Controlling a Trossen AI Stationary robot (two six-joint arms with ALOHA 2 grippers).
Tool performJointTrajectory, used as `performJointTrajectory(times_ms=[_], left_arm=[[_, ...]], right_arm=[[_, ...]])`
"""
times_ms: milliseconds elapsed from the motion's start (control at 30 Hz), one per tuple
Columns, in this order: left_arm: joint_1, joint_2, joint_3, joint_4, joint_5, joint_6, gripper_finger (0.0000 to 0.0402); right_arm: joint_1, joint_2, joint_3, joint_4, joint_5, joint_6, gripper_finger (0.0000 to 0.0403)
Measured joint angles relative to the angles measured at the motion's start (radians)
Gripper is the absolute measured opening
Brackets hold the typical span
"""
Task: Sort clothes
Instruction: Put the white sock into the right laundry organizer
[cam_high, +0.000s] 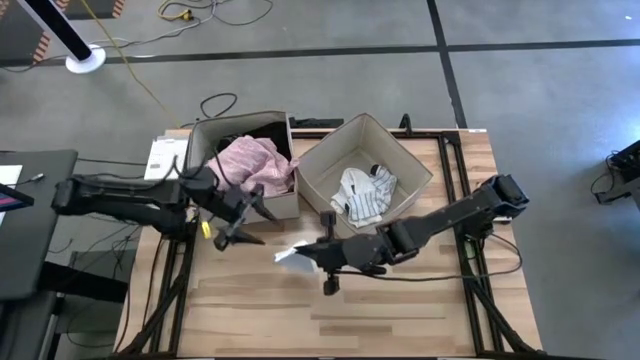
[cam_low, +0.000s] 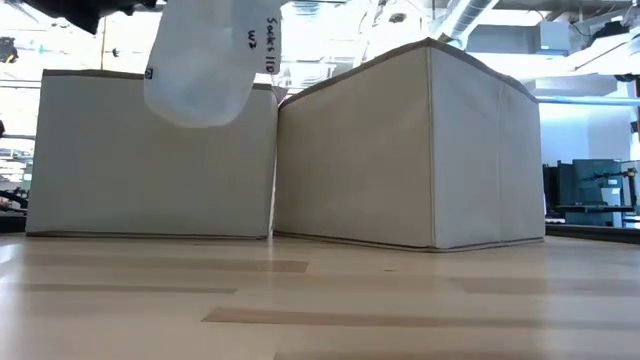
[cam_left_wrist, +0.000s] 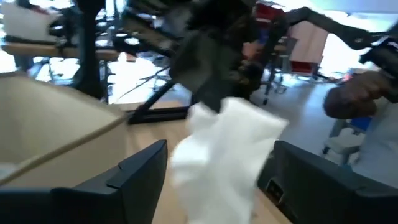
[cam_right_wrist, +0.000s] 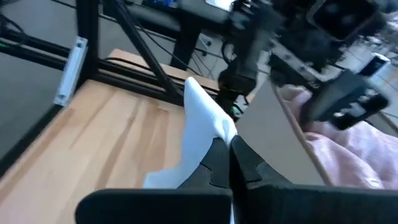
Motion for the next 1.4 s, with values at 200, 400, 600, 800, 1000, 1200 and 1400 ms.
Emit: performJointTrajectory(times_ms=[200, 400, 600, 800, 1000, 1200, 1400], left_arm=[[-0.086, 0.14, 0.0, 0.149, -0.061, -0.02, 0.0297], [-0.145, 0.255, 0.0, 0.257, -0.076, -0.043, 0.0295], [-0.18, 0.339, 0.003, 0.332, -0.17, -0.046, 0.0292], [-0.181, 0.384, 0.059, 0.205, -0.28, -0.004, 0.022], [-0.191, 0.398, 0.091, 0.173, -0.29, 0.073, 0.0089], [-0.221, 0.398, 0.132, 0.144, -0.356, 0.167, 0.0009], [-0.226, 0.398, 0.228, 0.051, -0.441, 0.256, 0.0004]], right_arm=[[-0.023, 0.001, 0.001, -0.007, 0.04, -0.007, 0.0], [-0.024, 0.001, 0.001, -0.007, 0.096, -0.013, 0.0], [-0.024, 0.001, 0.001, -0.01, 0.097, -0.016, 0.0], [-0.01, 0.001, 0.0, -0.019, 0.1, -0.029, 0.0], [0.02, 0.001, 0.0, -0.04, 0.099, -0.031, 0.0], [0.053, 0.001, 0.0, -0.089, 0.129, -0.02, 0.0012], [0.117, 0.001, 0.0, -0.177, 0.233, 0.028, 0.0059]])
